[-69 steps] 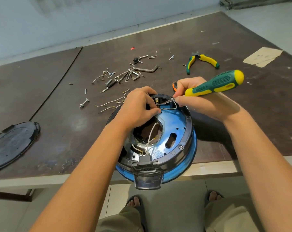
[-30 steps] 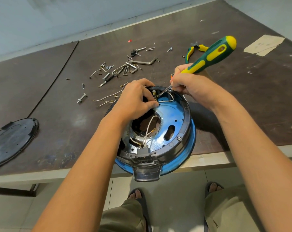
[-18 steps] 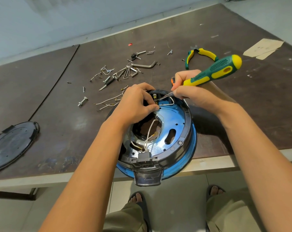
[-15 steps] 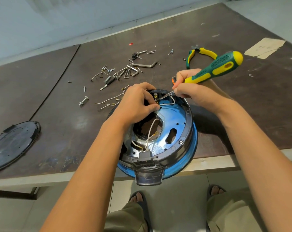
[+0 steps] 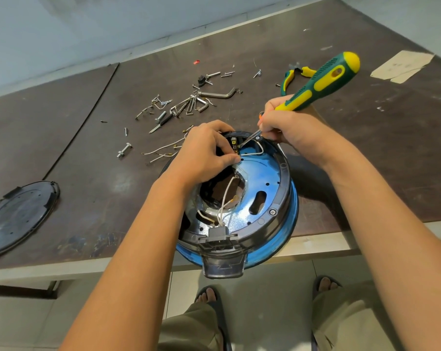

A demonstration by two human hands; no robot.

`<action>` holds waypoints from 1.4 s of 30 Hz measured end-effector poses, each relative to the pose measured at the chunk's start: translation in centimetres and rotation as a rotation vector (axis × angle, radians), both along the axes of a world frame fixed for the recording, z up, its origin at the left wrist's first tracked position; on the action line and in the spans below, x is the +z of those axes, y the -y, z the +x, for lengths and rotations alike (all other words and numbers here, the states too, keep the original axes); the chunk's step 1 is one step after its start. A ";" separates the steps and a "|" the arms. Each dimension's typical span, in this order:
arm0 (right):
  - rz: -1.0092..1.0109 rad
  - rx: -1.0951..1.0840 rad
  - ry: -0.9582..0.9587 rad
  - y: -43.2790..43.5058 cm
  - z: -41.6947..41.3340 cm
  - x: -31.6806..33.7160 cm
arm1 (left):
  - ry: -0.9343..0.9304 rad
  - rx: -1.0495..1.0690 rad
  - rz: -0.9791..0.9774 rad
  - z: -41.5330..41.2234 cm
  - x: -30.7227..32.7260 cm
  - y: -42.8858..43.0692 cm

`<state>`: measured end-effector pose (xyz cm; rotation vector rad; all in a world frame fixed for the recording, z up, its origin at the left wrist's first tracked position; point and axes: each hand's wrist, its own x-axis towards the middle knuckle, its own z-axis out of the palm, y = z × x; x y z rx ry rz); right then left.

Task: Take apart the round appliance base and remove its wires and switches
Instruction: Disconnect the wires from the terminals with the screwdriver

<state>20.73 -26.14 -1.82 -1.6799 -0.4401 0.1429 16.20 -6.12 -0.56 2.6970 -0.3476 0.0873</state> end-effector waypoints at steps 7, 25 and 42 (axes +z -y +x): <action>0.079 0.002 -0.075 -0.2 0.1 0.1 | 0.012 -0.017 -0.006 -0.1 0.1 -0.1; 0.102 0.057 0.039 0.5 -0.5 0.1 | 0.031 -0.006 -0.018 -0.4 0.5 -0.6; -0.250 0.226 0.369 0.3 -1.2 0.9 | 0.036 0.066 -0.025 -0.3 0.2 -1.4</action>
